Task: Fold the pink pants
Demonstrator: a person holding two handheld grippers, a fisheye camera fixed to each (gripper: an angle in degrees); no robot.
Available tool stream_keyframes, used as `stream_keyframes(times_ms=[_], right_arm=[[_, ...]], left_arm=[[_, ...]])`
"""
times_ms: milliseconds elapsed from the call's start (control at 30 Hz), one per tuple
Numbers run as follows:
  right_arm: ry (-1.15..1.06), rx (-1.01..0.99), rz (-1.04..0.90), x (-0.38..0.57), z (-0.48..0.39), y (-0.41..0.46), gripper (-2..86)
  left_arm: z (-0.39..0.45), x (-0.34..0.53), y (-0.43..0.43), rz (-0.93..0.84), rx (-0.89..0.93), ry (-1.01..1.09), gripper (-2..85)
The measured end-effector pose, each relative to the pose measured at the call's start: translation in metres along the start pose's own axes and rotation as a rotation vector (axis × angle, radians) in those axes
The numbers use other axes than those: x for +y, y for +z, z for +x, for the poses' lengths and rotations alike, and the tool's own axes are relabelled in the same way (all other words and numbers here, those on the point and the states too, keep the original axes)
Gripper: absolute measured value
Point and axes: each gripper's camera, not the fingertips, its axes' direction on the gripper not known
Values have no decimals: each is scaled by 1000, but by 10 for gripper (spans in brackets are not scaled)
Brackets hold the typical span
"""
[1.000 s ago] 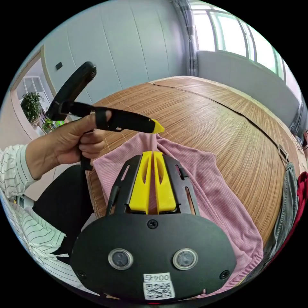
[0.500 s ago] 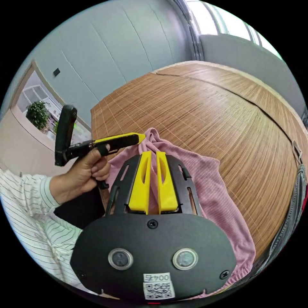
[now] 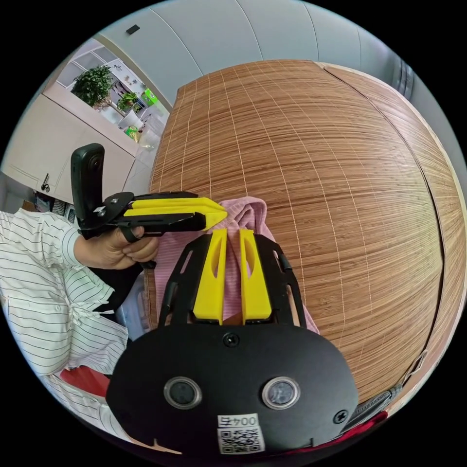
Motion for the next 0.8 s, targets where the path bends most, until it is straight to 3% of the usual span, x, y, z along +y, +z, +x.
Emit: stream_keyframes(times_ms=[200, 400, 500, 600, 733, 800], right_arm=[[3, -24, -9, 8, 18, 4, 84], [-14, 67, -26, 17, 15, 20, 25], [130, 17, 25, 33, 36, 22, 19], [345, -170, 91, 62, 72, 35, 28], [296, -75, 156, 85, 54, 26, 42], [321, -132, 220, 95, 56, 20, 45]], left_arm=[[-9, 5, -3, 21, 19, 14, 20], [-18, 11, -3, 53, 17, 2, 37], [-30, 14, -5, 79, 21, -59, 52], [-38, 16, -4, 75, 29, -97, 60], [-36, 15, -3, 71, 21, -81, 57], [-35, 15, -2, 69, 17, -80, 50]])
